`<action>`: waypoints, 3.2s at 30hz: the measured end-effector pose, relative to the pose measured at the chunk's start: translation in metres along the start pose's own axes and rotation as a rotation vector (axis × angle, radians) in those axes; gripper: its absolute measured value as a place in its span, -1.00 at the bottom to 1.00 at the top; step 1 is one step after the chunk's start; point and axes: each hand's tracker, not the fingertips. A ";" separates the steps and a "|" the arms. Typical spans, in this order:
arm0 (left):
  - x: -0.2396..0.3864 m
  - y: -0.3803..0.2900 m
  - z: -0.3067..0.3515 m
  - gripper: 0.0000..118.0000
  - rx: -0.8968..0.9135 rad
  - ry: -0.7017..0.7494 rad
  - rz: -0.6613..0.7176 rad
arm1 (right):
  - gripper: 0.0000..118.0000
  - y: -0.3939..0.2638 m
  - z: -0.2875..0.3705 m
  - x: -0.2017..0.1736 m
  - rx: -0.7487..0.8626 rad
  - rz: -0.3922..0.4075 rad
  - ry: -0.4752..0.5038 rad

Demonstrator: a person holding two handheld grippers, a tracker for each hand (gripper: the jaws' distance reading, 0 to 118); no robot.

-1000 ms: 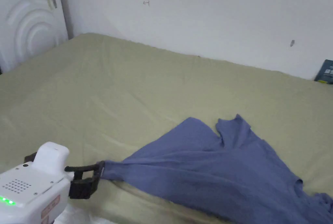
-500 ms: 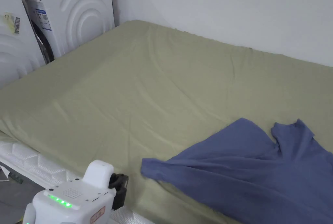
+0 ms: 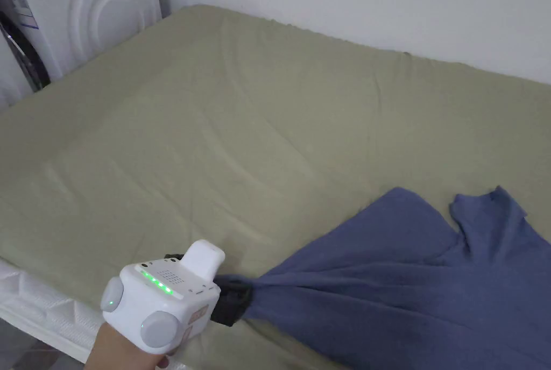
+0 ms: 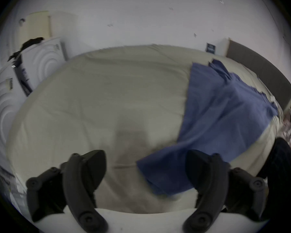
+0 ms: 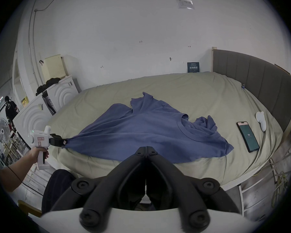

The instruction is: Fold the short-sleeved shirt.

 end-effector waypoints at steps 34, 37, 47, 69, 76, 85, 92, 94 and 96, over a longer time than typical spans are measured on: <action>0.039 0.016 0.070 -0.92 0.217 -0.031 0.189 | 1.00 0.183 -0.385 0.072 -0.261 0.256 -0.012; 0.041 0.018 0.071 -0.92 0.209 -0.035 0.191 | 1.00 0.188 -0.427 0.083 -0.346 0.246 -0.063; 0.032 0.027 0.059 -0.92 0.182 -0.084 0.245 | -0.98 0.161 -0.425 0.084 -0.459 0.126 -0.047; 0.027 0.253 0.159 -0.93 0.547 -0.123 0.303 | -0.98 0.424 -0.073 0.060 0.253 0.108 0.023; 0.038 0.392 0.202 -0.93 0.661 -0.061 0.233 | -0.98 0.521 -0.040 0.083 0.423 0.045 -0.002; 0.042 0.527 0.246 -0.93 0.779 0.054 0.176 | -0.98 0.615 -0.040 0.083 0.600 0.042 -0.005; 0.036 0.561 0.227 -0.94 0.796 0.090 0.202 | -0.98 0.627 -0.077 0.081 0.616 0.050 -0.018; 0.037 0.560 0.205 -0.94 0.757 0.088 0.208 | -0.98 0.618 -0.098 0.086 0.599 0.040 -0.025; 0.031 0.555 0.176 -0.94 0.732 0.096 0.209 | -0.98 0.603 -0.122 0.090 0.569 0.023 -0.040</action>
